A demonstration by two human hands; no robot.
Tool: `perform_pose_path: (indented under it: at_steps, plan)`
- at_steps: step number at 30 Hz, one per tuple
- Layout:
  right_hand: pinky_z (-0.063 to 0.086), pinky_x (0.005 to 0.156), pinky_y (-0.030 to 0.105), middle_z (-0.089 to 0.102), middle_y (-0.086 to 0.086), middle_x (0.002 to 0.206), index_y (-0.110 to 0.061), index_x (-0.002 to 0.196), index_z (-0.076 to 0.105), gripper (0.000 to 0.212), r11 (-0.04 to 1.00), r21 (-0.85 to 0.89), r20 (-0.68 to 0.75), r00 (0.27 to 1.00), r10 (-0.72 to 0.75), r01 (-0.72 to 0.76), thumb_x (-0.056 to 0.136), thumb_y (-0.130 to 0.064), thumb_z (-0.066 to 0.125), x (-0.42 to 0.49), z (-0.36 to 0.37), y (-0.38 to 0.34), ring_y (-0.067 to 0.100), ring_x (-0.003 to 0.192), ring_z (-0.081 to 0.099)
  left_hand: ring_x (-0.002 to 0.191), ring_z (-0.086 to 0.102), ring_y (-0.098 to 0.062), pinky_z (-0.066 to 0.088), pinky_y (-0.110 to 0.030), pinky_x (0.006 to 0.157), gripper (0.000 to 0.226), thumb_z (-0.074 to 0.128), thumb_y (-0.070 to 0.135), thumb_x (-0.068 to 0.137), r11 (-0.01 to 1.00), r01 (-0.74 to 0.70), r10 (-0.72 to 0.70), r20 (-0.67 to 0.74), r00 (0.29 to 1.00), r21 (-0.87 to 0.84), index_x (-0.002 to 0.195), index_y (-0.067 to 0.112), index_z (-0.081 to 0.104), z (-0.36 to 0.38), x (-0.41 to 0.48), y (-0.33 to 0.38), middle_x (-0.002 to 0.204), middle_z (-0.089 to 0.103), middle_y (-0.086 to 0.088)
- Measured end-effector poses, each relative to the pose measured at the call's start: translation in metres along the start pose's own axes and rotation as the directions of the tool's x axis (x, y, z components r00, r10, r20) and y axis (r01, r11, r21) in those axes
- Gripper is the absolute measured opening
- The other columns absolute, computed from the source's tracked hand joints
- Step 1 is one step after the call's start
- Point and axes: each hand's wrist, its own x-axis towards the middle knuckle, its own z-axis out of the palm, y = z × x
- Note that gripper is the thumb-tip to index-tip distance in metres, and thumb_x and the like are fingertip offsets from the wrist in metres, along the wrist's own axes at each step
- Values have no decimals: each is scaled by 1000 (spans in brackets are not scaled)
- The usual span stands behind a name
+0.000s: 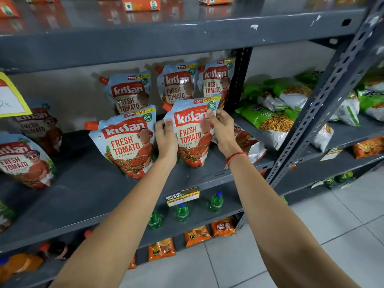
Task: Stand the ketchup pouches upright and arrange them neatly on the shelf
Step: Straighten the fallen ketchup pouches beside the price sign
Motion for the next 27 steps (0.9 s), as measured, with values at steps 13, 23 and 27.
perform_pose_path:
  at_steps: [13,23,27]
  plan:
    - [50,76,22,63,0,92,-7,111,59,36,935,-342,-215,961,-172,91,86,-32,66,14,-53,-7,11,83,61,79,59,-16,46,-27,66,18,46,10,93,970,228,-234,66,970,79,84,23,55,-3,-83,-65,92,61,-3]
    - [42,93,35,49,26,137,8,130,45,59,412,-891,-63,950,307,-192,94,-38,51,64,-107,4,36,125,48,102,52,-26,47,-34,94,51,51,35,90,803,498,-568,168,806,328,133,10,43,110,-19,-69,125,51,-6]
    - [46,73,25,64,19,118,3,117,58,44,596,-729,-91,911,403,-336,94,-34,52,72,-114,0,28,99,62,127,48,-35,51,-28,74,44,41,21,96,833,529,-549,121,827,162,134,-1,42,132,-2,-70,141,47,-20]
